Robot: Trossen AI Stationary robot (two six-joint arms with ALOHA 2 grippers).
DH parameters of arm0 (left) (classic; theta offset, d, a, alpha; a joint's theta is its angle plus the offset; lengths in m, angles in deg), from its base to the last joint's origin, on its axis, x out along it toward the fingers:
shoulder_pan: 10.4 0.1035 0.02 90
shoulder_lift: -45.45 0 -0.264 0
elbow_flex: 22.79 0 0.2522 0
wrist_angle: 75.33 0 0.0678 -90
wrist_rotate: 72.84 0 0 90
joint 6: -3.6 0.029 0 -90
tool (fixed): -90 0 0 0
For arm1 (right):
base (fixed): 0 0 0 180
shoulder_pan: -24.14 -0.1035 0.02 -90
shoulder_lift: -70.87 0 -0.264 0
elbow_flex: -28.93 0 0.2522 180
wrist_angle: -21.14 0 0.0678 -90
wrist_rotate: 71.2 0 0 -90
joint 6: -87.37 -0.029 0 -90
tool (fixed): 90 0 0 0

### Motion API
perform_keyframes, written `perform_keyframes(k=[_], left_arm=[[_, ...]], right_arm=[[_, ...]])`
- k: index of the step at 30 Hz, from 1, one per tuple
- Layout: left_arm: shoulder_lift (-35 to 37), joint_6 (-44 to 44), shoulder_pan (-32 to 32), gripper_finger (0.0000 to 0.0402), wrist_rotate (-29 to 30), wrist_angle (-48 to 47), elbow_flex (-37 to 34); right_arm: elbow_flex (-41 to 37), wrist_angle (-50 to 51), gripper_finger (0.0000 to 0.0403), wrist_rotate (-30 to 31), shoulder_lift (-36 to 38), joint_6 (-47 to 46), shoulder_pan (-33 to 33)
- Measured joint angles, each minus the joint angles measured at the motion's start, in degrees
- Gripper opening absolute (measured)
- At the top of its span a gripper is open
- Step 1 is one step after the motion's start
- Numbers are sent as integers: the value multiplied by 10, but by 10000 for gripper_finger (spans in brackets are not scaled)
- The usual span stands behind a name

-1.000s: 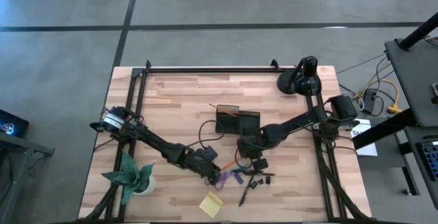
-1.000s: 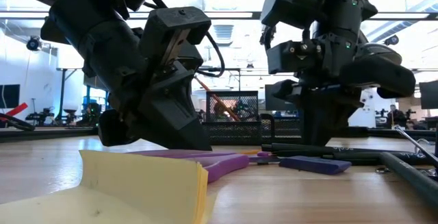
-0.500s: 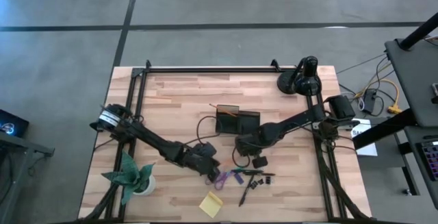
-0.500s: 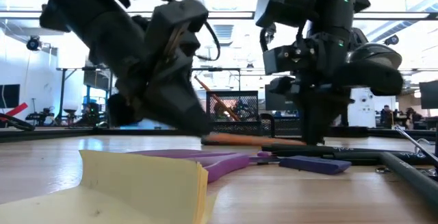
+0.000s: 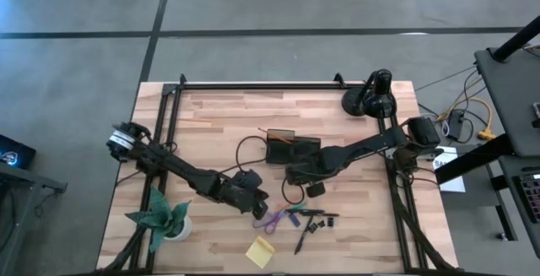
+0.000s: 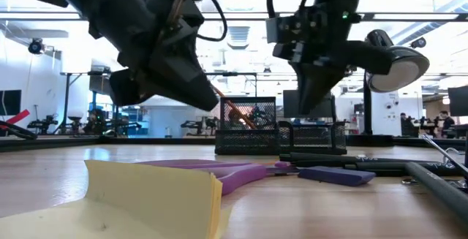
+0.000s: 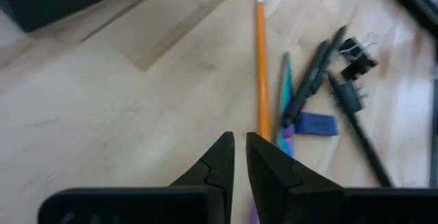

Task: Pick and place office supplies into organizer
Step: Put the yellow pencil into the black desk organizer

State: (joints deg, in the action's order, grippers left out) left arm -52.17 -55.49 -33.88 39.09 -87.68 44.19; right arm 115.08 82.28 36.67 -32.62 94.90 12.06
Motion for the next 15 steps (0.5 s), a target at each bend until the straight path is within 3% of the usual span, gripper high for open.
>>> perform_keyframes(k=[7,15], left_arm=[[-40,56,-4,24,-69,102,1],[-82,24,2,24,-74,111,0]], right_arm=[[-37,32,8,-72,12,-82,-6],[-95,8,8,-78,17,-153,-42]])
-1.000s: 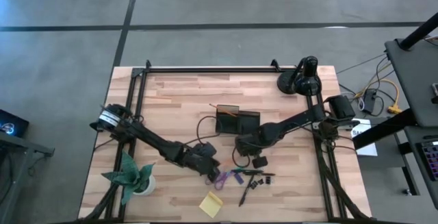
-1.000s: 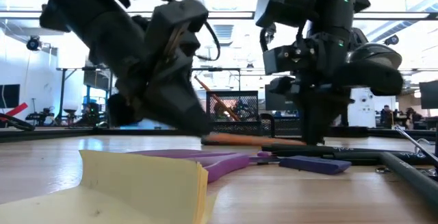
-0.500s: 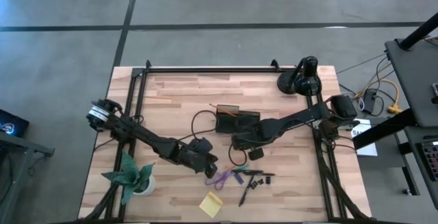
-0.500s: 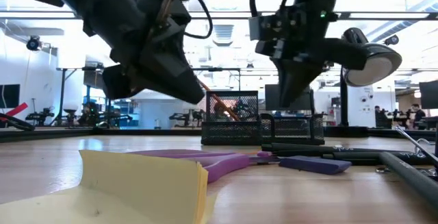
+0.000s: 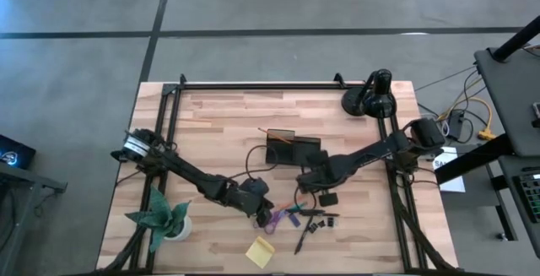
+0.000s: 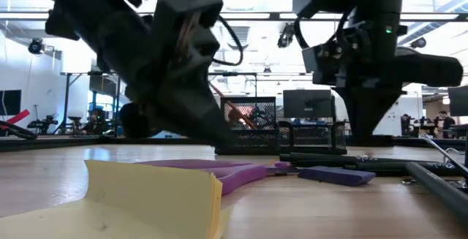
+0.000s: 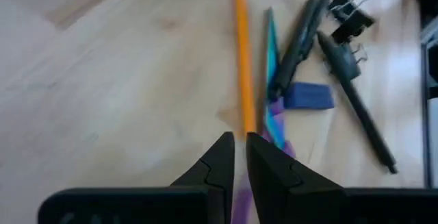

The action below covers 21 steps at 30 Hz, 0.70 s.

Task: Pick and place office supplies into organizer
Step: Put the yellow pencil into the black desk organizer

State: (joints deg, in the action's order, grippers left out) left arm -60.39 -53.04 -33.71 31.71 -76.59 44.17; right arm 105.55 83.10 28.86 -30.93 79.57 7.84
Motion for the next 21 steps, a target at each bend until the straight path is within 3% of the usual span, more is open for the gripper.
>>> perform_keyframes(k=[10,16,21], left_arm=[[-26,-18,-18,24,-12,7,5],[-55,-45,-39,24,-18,12,32],[-74,-41,-42,24,-17,3,59]], right_arm=[[-13,-37,9,6,0,-36,-41],[-6,-42,9,67,0,-48,-48],[-4,-50,9,69,0,-38,-49]])
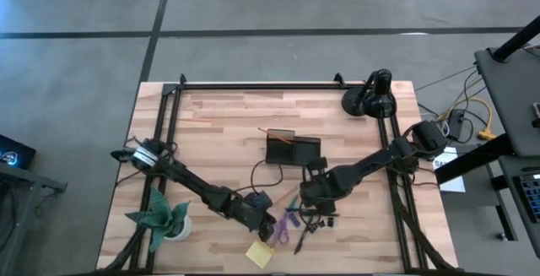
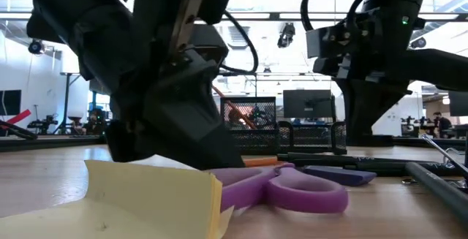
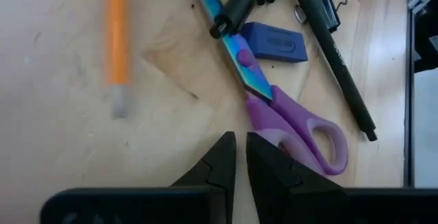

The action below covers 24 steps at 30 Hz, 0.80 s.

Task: Pick and place office supplies into organizer
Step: Put the yellow pencil into the black desk organizer

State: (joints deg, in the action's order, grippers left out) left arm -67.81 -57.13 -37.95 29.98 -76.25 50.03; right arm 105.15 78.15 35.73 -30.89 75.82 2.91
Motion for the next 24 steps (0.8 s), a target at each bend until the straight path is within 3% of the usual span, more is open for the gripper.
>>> perform_keyframes(k=[8,13,15,20,24], left_arm=[[36,0,9,24,64,-43,5],[100,-80,41,24,133,-235,0],[107,-84,57,24,132,-263,-10],[100,-1,64,24,52,-182,-20],[94,-40,65,24,31,-185,-23]], right_arm=[[0,-1,9,1,0,-3,-2],[0,-2,9,2,0,-3,-1],[0,-2,9,2,1,-3,-2],[-1,-4,9,13,1,-5,-1],[-3,-4,9,13,1,-5,-1]])
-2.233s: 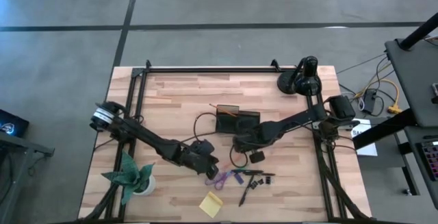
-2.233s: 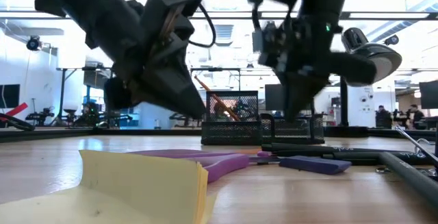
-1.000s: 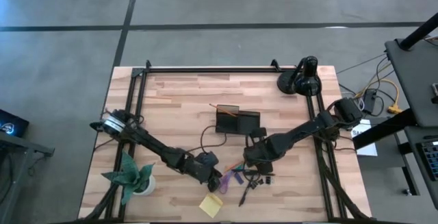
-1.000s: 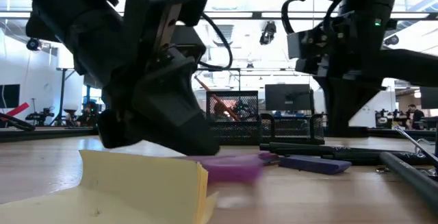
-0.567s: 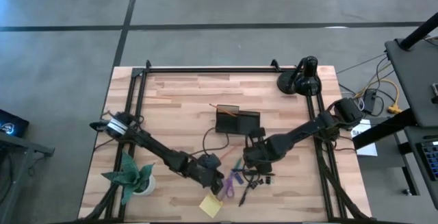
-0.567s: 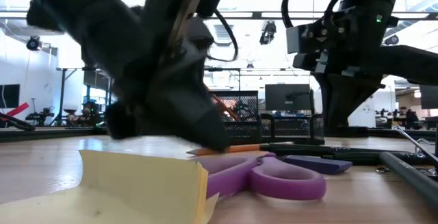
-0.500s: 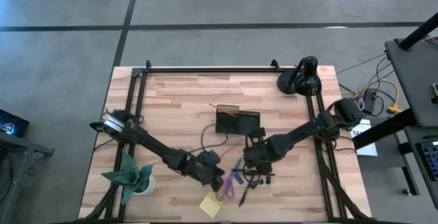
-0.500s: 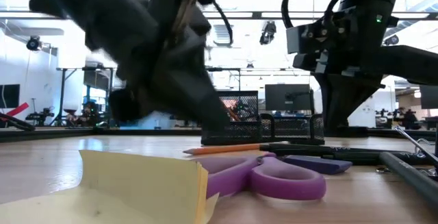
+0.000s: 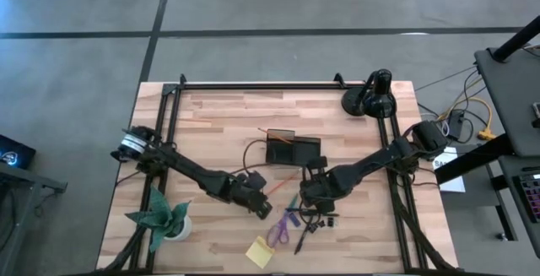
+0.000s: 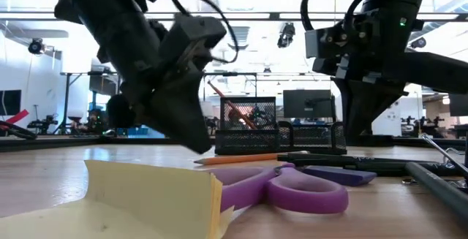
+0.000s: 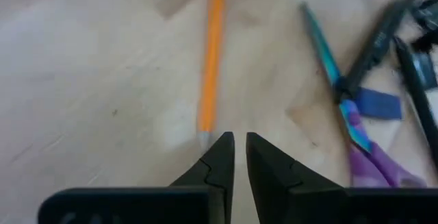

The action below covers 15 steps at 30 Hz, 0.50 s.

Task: Pick and place office supplies into organizer
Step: Put the yellow pencil into the black desk organizer

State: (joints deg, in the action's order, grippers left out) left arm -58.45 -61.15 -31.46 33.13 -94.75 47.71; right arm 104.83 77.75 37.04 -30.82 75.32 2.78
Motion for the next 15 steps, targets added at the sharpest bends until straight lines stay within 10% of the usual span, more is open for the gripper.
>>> perform_keyframes(k=[15], left_arm=[[11,-98,1,24,0,21,-24]], right_arm=[[-2,-4,9,8,0,0,0]])
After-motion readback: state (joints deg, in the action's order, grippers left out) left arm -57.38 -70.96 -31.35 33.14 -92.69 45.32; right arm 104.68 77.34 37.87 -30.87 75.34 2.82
